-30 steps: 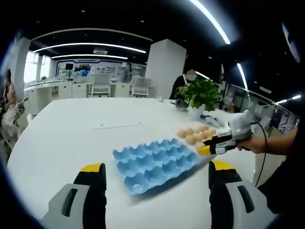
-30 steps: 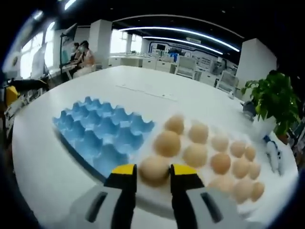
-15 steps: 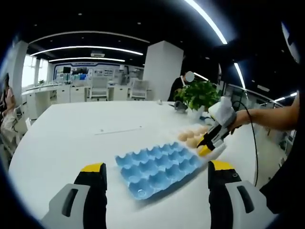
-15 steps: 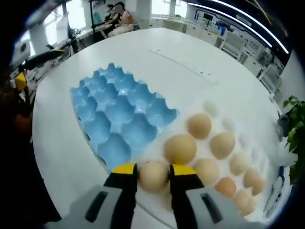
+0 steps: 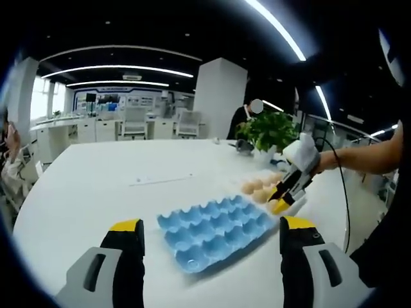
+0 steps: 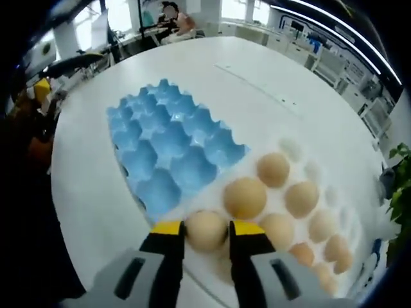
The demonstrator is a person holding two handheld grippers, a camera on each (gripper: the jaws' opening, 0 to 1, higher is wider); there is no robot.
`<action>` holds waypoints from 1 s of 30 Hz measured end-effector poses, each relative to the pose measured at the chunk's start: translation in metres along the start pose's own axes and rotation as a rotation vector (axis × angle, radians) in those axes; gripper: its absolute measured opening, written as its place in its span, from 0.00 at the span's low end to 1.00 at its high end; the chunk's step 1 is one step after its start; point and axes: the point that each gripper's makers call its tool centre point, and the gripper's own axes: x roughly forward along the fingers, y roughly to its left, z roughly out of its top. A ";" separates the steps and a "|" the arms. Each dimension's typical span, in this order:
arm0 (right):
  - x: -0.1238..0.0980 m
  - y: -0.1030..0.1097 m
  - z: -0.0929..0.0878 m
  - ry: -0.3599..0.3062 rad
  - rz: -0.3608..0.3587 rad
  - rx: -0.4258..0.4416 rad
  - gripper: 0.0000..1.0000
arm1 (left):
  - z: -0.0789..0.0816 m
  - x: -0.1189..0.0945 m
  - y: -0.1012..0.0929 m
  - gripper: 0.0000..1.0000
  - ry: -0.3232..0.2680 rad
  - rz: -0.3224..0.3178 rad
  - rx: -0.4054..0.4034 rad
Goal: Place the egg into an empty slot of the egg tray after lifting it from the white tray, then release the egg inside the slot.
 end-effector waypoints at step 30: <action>-0.041 0.001 0.025 -0.211 -0.063 0.130 0.25 | -0.034 0.006 -0.004 0.91 0.148 -0.023 0.115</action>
